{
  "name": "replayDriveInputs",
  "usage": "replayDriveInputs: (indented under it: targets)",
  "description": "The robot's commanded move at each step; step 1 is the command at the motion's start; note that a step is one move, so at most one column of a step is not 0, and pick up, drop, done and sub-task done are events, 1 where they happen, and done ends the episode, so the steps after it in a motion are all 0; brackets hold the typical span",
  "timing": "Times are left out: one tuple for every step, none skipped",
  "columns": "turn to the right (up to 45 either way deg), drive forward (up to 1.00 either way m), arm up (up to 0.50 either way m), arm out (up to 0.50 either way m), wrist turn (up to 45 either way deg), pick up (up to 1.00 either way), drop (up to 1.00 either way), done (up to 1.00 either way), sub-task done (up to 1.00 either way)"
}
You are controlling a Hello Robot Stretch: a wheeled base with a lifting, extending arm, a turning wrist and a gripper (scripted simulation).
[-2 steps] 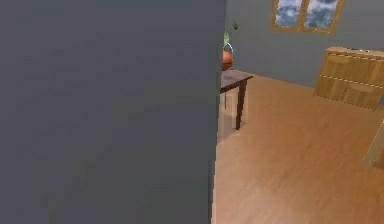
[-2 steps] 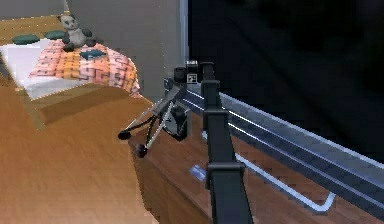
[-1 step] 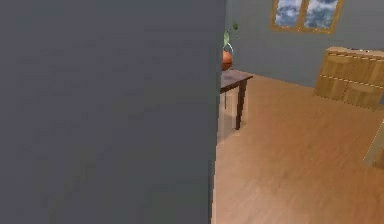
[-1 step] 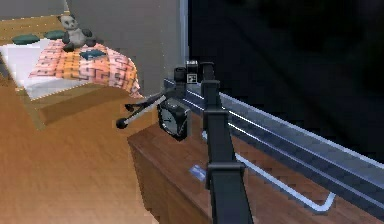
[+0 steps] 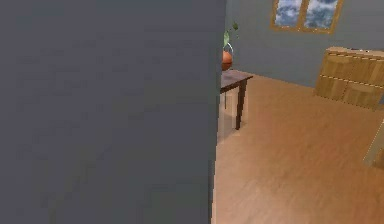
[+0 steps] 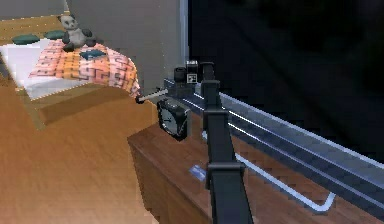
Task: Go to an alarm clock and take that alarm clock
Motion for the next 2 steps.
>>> replayDriveInputs:
  targets:
    - [0.0,0.00,0.00,0.00,36.0,0.00,0.00,0.00,0.00]
    - [0.0,0.00,-0.30,0.00,0.0,0.00,0.00,0.00,0.00]
